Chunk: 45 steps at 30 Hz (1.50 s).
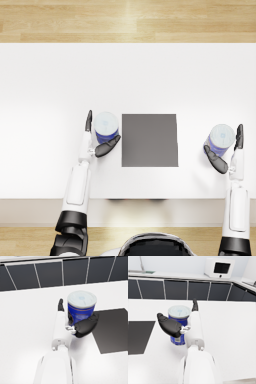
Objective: Pick up the blue can on the left and place it in the middle, then pick up the blue can on the right and place it on top of the can in the middle
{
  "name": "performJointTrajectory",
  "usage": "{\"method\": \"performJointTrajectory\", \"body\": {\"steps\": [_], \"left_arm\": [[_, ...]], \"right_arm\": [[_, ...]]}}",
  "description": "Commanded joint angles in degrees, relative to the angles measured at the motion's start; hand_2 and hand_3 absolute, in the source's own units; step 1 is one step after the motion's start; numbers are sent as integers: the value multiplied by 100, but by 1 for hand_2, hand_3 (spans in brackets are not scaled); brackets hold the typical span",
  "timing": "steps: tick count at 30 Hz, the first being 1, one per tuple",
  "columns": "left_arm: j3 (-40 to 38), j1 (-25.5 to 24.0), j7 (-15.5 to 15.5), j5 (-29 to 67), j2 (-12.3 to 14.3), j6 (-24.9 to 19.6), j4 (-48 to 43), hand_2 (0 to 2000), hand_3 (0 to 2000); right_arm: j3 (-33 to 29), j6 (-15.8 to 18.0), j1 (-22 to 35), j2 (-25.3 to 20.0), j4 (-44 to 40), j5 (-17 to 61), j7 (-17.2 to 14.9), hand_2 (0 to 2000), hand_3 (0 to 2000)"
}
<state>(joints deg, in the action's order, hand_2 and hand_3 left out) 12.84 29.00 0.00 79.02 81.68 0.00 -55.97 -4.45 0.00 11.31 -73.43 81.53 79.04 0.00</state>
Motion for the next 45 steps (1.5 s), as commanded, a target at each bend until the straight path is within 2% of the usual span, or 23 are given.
{"method": "performJointTrajectory", "body": {"steps": [1, 10, 21, 22, 23, 25, 26, 30, 32, 37, 40, 43, 44, 45], "left_arm": [[85, 176, 0, 0, 66, 0, 184, 0, 0], [-37, 334, 0, 0, 210, 0, 538, 0, 0], [-165, 599, 0, -2, 378, -34, 1057, 0, 0], [-222, 586, -18, -2, 383, -40, 1000, 1361, 327], [-230, 586, -25, 0, 387, -163, 1000, 2000, 653], [-247, 471, -4, 2, 369, -386, 647, 2000, 1307], [-194, 378, -8, 1, 359, -403, 296, 2000, 1520], [273, 282, -30, 1, 372, -250, -794, 2000, 1520], [478, 370, -39, 1, 436, -254, -1008, 2000, 1520], [771, 581, -62, 0, 598, -291, -809, 2000, 1520], [1039, 764, -59, -688, 732, -291, -371, 2000, 1520], [1199, 807, -61, -981, 797, -308, -51, 2000, 1520], [1979, 1039, -63, -1029, 484, -309, 116, 2000, 1520], [1504, 900, -61, -1066, 765, -301, 238, 2000, 1520]], "right_arm": [[35, 0, 106, -18, -349, 0, 0, 0, 0], [113, 0, 570, -146, -1226, -1, 0, 0, 0], [248, -26, 877, -272, -1601, 1, 2, 0, 0], [174, -20, 832, -275, -1509, 2, 2, 1361, 327], [170, 12, 803, -282, -1425, 2, 1, 2000, 653], [102, 256, 781, -303, -1247, 1, -2, 2000, 1307], [50, 237, 743, -312, -958, 2, 2, 2000, 1520], [172, 324, 715, -346, 153, 2, 19, 2000, 1520], [369, 363, 740, -366, 680, 1, 27, 2000, 1520], [573, 436, 892, -431, 1212, 1, 45, 2000, 1520], [621, 486, 961, -477, 1335, 1, 49, 2000, 1520], [640, 554, 1026, -516, 1302, 1, 48, 2000, 1520], [656, 566, 1048, -529, 1277, 1, 48, 2000, 1520], [670, 588, 1049, -538, 1280, 1, 47, 2000, 1520]]}}
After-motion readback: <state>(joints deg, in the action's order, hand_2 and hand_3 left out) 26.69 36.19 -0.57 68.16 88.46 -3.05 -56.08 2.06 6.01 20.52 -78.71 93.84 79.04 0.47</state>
